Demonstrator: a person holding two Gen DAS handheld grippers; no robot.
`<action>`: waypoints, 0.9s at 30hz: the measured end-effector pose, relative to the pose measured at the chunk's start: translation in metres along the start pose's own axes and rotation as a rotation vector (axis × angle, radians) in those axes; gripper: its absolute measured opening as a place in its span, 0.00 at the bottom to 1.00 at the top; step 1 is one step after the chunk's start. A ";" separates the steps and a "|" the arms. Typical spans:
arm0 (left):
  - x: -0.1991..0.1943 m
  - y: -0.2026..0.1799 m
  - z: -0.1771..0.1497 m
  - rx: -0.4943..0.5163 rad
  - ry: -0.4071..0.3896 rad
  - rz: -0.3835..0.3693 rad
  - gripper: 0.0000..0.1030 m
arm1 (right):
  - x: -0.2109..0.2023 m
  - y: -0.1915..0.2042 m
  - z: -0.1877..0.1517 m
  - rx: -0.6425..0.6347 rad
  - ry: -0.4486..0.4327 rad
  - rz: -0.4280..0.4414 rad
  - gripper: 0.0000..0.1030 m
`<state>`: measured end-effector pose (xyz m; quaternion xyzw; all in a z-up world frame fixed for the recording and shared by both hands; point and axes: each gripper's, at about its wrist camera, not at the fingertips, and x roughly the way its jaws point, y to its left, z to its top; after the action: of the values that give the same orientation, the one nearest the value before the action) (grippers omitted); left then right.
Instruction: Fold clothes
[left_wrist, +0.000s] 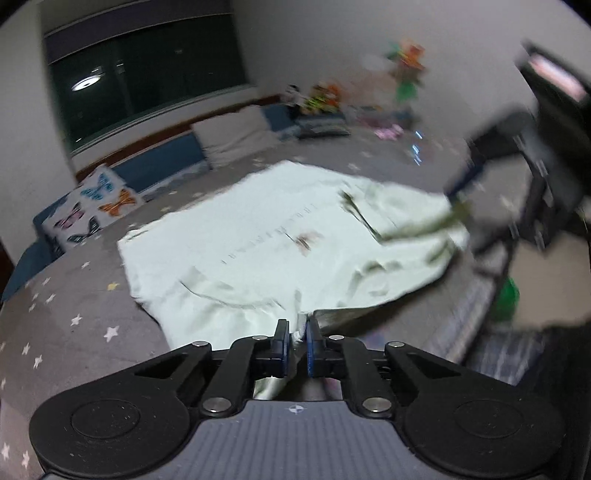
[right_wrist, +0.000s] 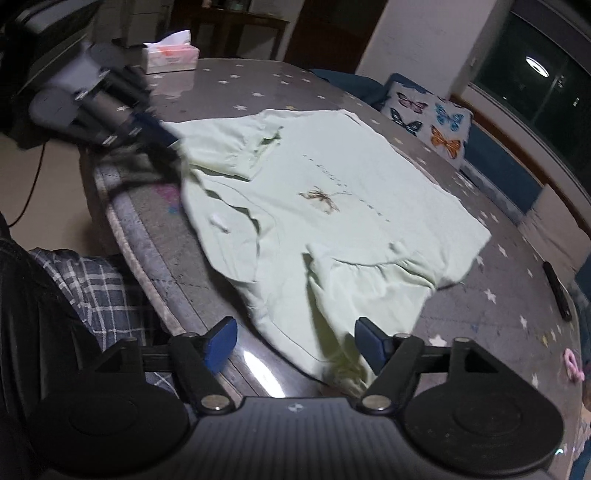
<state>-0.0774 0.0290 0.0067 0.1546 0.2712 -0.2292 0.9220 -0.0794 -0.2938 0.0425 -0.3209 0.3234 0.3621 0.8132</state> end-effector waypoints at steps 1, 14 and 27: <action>0.001 0.004 0.004 -0.019 -0.011 0.001 0.09 | 0.003 0.001 0.000 -0.001 -0.001 0.002 0.70; -0.002 0.018 0.018 -0.084 -0.025 -0.018 0.09 | 0.025 -0.014 -0.006 0.085 -0.029 -0.067 0.31; -0.021 -0.014 -0.021 0.070 0.027 0.064 0.54 | 0.007 -0.039 0.015 0.214 -0.098 -0.049 0.04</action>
<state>-0.1092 0.0327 -0.0010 0.1984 0.2703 -0.2066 0.9192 -0.0400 -0.3006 0.0572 -0.2217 0.3121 0.3207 0.8664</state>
